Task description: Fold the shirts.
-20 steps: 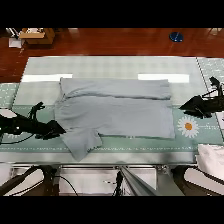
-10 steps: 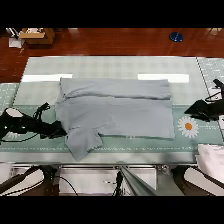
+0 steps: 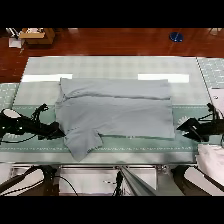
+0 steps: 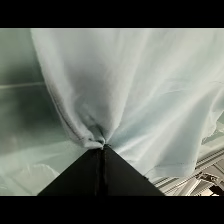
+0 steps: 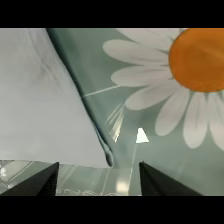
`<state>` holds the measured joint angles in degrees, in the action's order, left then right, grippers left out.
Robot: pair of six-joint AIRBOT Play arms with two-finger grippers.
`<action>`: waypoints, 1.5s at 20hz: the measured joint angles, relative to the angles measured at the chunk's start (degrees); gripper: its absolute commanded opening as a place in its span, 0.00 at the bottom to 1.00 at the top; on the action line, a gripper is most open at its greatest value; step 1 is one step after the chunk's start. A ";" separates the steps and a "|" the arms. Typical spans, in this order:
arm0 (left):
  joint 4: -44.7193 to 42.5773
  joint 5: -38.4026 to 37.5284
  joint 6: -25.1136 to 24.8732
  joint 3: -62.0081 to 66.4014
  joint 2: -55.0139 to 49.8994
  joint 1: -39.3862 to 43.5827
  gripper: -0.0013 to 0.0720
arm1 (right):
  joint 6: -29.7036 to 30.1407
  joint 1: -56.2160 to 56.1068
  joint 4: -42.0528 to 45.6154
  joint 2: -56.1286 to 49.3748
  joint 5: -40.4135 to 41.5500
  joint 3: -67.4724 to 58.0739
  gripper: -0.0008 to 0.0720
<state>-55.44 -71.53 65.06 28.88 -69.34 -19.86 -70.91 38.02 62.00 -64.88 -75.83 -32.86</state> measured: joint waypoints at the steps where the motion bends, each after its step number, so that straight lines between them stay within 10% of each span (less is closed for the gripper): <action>1: 0.00 -0.02 -0.02 0.00 0.00 -0.02 0.05 | 0.00 -0.42 -0.72 0.04 0.90 1.51 0.75; 5: 0.02 -0.13 -0.50 0.00 0.00 -0.07 0.05 | -1.22 -4.87 -4.26 -0.33 4.74 4.94 0.53; 7: 0.44 -0.11 -0.90 0.00 0.00 -0.07 0.05 | -2.56 -8.94 -5.01 -1.27 7.06 5.60 0.07; 8: 0.70 -0.20 -1.09 0.20 0.00 -0.07 0.05 | -2.91 -10.73 -5.18 -1.66 7.76 5.68 0.04; 20: 15.65 4.79 -3.63 25.03 0.94 2.43 0.05 | 1.01 -16.22 -16.33 1.62 14.69 -17.81 0.04; 30: 18.45 10.10 -0.31 48.87 -21.73 8.02 0.05 | 3.89 -23.58 -24.92 -15.30 33.86 -24.33 0.04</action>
<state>-36.99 -61.43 64.75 77.76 -91.07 -11.84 -67.02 14.44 37.08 -80.18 -41.98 -57.19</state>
